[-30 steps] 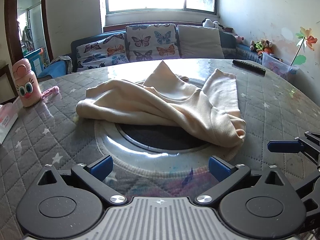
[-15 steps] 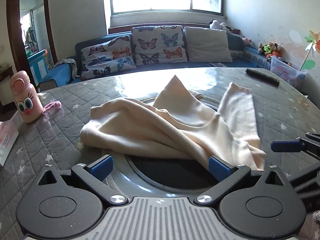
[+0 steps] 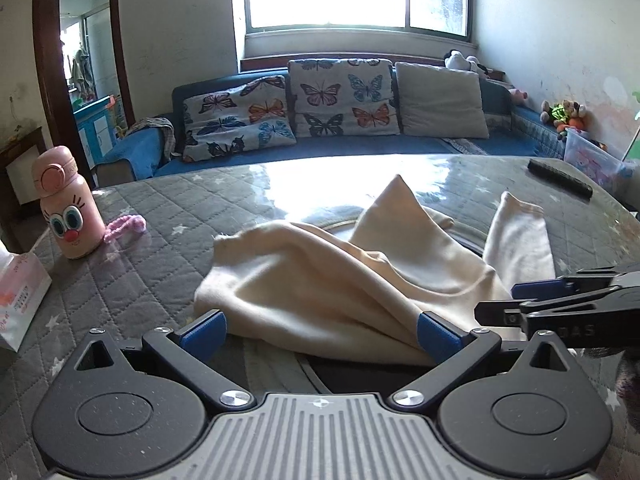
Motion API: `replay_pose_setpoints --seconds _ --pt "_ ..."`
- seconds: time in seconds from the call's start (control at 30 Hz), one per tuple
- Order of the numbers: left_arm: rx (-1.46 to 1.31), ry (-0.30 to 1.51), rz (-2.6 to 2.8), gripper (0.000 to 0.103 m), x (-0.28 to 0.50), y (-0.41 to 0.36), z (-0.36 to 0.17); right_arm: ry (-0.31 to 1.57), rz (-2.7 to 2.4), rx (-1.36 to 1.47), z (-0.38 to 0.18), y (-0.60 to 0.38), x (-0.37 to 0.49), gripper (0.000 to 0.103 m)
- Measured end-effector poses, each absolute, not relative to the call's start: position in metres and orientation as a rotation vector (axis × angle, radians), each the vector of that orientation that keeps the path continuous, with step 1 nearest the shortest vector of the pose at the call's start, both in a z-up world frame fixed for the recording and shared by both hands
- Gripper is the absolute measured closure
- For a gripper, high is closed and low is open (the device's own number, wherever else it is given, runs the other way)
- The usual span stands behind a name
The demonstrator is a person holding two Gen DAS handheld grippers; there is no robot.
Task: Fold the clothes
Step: 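Grasp the shirt fabric with the right gripper and lift it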
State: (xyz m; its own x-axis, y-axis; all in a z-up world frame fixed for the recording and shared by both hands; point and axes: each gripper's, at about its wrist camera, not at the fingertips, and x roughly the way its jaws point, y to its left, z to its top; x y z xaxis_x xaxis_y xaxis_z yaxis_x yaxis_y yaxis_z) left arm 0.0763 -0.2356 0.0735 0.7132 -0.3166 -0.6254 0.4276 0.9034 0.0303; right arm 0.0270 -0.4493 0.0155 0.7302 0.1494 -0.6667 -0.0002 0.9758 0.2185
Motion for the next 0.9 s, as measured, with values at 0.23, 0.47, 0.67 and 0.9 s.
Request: replay_pose_setpoints --seconds 0.23,0.47,0.67,0.9 --pt "0.149 0.625 -0.42 0.009 0.083 -0.232 0.09 0.709 0.106 0.162 0.014 -0.439 0.031 0.096" --pt "0.178 0.559 -0.483 0.01 0.078 -0.242 0.111 0.596 0.274 -0.008 0.038 -0.391 -0.011 0.099" --pt "0.249 0.564 -0.549 0.009 0.073 -0.265 0.106 0.596 0.432 -0.157 0.032 -0.343 -0.04 0.099" --pt "0.346 0.596 -0.626 0.009 0.077 -0.305 0.086 0.652 0.476 -0.158 0.011 -0.325 -0.047 0.099"
